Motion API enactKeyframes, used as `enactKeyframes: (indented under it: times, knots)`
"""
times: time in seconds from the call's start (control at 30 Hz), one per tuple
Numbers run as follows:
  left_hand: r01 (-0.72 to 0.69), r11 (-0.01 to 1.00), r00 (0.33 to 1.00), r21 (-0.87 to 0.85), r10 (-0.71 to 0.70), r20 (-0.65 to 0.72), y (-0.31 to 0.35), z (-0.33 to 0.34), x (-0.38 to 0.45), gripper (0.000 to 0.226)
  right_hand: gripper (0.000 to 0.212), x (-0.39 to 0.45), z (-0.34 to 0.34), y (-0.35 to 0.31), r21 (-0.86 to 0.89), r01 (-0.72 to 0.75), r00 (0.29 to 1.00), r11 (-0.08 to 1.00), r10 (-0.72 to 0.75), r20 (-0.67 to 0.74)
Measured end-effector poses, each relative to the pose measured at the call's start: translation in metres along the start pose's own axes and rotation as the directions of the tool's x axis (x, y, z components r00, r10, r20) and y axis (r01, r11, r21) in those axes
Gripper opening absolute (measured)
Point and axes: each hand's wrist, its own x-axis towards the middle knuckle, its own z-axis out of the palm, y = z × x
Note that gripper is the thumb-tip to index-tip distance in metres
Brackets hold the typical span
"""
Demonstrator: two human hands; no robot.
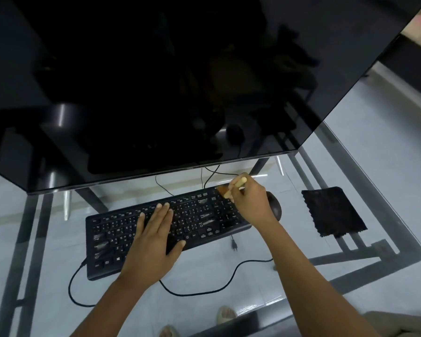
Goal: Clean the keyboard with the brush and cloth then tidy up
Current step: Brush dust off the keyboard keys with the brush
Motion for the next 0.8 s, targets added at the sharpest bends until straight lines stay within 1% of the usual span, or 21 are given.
enactKeyframes:
  times: [0.03, 0.1, 0.13, 0.17, 0.2, 0.23, 0.27, 0.3, 0.37, 0.4, 0.47, 0.5, 0.53, 0.57, 0.6, 0.63, 0.67, 0.7, 0.73, 0.77, 0.8]
  knots:
    - [0.019, 1.0, 0.999, -0.011, -0.019, -0.026, -0.004, -0.003, -0.004, 0.079, 0.011, 0.001, 0.002, -0.003, -0.004, 0.007, 1.0, 1.0, -0.007, -0.018]
    - [0.069, 0.997, 0.995, -0.033, -0.071, -0.073, -0.014, -0.009, -0.013, 0.079, 0.007, 0.002, 0.002, -0.014, 0.032, 0.033, 0.993, 0.999, -0.029, -0.116]
    - [0.096, 0.995, 0.991, -0.038, -0.099, -0.091, -0.018, -0.01, -0.017, 0.079, 0.006, 0.002, 0.002, -0.019, 0.077, 0.049, 0.993, 0.996, -0.04, -0.111]
    - [0.123, 0.992, 0.986, -0.038, -0.126, -0.104, -0.024, -0.012, -0.022, 0.078, 0.006, 0.001, 0.005, -0.026, 0.127, 0.057, 0.997, 0.99, -0.05, -0.057]
    - [0.147, 0.989, 0.982, -0.036, -0.15, -0.111, -0.029, -0.014, -0.027, 0.078, 0.006, 0.0, 0.011, -0.031, 0.153, 0.054, 0.997, 0.987, -0.061, 0.046]
    - [0.165, 0.986, 0.98, -0.033, -0.167, -0.112, -0.034, -0.015, -0.031, 0.078, 0.006, -0.004, 0.018, -0.037, 0.16, 0.063, 0.985, 0.985, -0.087, 0.148]
    - [0.18, 0.983, 0.977, -0.029, -0.182, -0.113, -0.04, -0.016, -0.037, 0.077, 0.008, -0.009, 0.025, -0.044, 0.107, 0.107, 0.972, 0.988, -0.127, 0.196]
    - [0.191, 0.981, 0.975, -0.027, -0.193, -0.114, -0.045, -0.016, -0.041, 0.077, 0.01, -0.011, 0.032, -0.047, 0.063, 0.161, 0.97, 0.985, -0.169, 0.174]
    - [0.206, 0.978, 0.97, -0.03, -0.208, -0.125, -0.052, -0.018, -0.049, 0.077, 0.01, -0.013, 0.038, -0.052, 0.087, 0.187, 0.978, 0.978, -0.194, 0.076]
    - [0.218, 0.975, 0.966, -0.034, -0.22, -0.136, -0.056, -0.019, -0.053, 0.078, 0.008, -0.013, 0.04, -0.054, 0.12, 0.179, 0.978, 0.977, -0.19, 0.086]
    - [0.254, 0.966, 0.954, -0.044, -0.257, -0.156, -0.064, -0.021, -0.061, 0.078, 0.007, -0.016, 0.046, -0.057, 0.149, 0.139, 0.965, 0.979, -0.167, 0.202]
    - [0.272, 0.961, 0.947, -0.051, -0.276, -0.165, -0.068, -0.021, -0.066, 0.079, 0.008, -0.018, 0.05, -0.061, 0.105, 0.166, 0.957, 0.981, -0.186, 0.224]
    - [0.285, 0.956, 0.941, -0.063, -0.292, -0.173, -0.072, -0.02, -0.071, 0.08, 0.008, -0.019, 0.052, -0.064, 0.08, 0.186, 0.96, 0.979, -0.199, 0.197]
    - [0.296, 0.952, 0.935, -0.079, -0.306, -0.18, -0.075, -0.019, -0.075, 0.082, 0.008, -0.019, 0.052, -0.065, 0.102, 0.197, 0.967, 0.975, -0.21, 0.142]
    - [0.312, 0.945, 0.928, -0.098, -0.325, -0.183, -0.078, -0.018, -0.078, 0.084, 0.007, -0.019, 0.054, -0.067, 0.122, 0.203, 0.969, 0.972, -0.217, 0.12]
    - [0.325, 0.939, 0.922, -0.112, -0.341, -0.183, -0.08, -0.017, -0.08, 0.085, 0.007, -0.019, 0.056, -0.068, 0.137, 0.194, 0.966, 0.971, -0.213, 0.145]
    - [0.334, 0.935, 0.919, -0.123, -0.352, -0.18, -0.082, -0.015, -0.082, 0.086, 0.007, -0.019, 0.058, -0.069, 0.13, 0.171, 0.958, 0.977, -0.196, 0.209]
    - [0.343, 0.93, 0.915, -0.136, -0.363, -0.175, -0.084, -0.013, -0.084, 0.088, 0.007, -0.021, 0.061, -0.071, 0.09, 0.179, 0.946, 0.98, -0.196, 0.259]
    - [0.351, 0.924, 0.912, -0.149, -0.374, -0.17, -0.086, -0.011, -0.087, 0.089, 0.007, -0.022, 0.065, -0.073, 0.045, 0.226, 0.939, 0.973, -0.23, 0.255]
    - [0.36, 0.919, 0.908, -0.162, -0.385, -0.163, -0.087, -0.009, -0.089, 0.092, 0.007, -0.023, 0.068, -0.076, 0.036, 0.247, 0.946, 0.968, -0.249, 0.207]
    - [0.37, 0.912, 0.905, -0.175, -0.397, -0.154, -0.088, -0.007, -0.091, 0.094, 0.007, -0.024, 0.069, -0.079, 0.073, 0.241, 0.957, 0.968, -0.249, 0.15]
